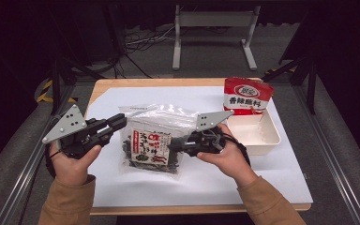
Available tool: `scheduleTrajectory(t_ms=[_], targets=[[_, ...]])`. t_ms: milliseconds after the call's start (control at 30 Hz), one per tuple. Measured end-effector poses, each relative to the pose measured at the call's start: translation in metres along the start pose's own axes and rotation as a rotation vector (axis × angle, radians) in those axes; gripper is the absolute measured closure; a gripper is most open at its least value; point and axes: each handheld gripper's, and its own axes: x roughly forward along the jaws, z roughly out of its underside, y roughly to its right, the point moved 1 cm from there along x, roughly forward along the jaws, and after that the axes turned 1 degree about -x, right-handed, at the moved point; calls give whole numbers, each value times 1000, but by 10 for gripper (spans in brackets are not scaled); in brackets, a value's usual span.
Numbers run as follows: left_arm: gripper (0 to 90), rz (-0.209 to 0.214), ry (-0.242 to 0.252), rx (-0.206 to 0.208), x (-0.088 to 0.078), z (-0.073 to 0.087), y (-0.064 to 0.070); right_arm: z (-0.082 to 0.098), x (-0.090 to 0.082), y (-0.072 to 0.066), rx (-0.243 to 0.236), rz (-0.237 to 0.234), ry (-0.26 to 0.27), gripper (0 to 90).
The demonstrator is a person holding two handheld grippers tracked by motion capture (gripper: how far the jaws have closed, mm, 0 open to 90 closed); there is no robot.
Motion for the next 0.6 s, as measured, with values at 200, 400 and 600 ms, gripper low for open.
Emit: scheduleTrajectory(t_ms=[200, 400, 600], targets=[[676, 7, -3, -21, 0, 2, -4, -1, -14, 3, -15, 42, -29, 780], [588, 7, -37, -27, 4, 5, -9, -3, -38, 6, -28, 99, -24, 780], [534, 2, -43, -37, 6, 8, -13, -6, -53, 8, -41, 139, -48, 779]])
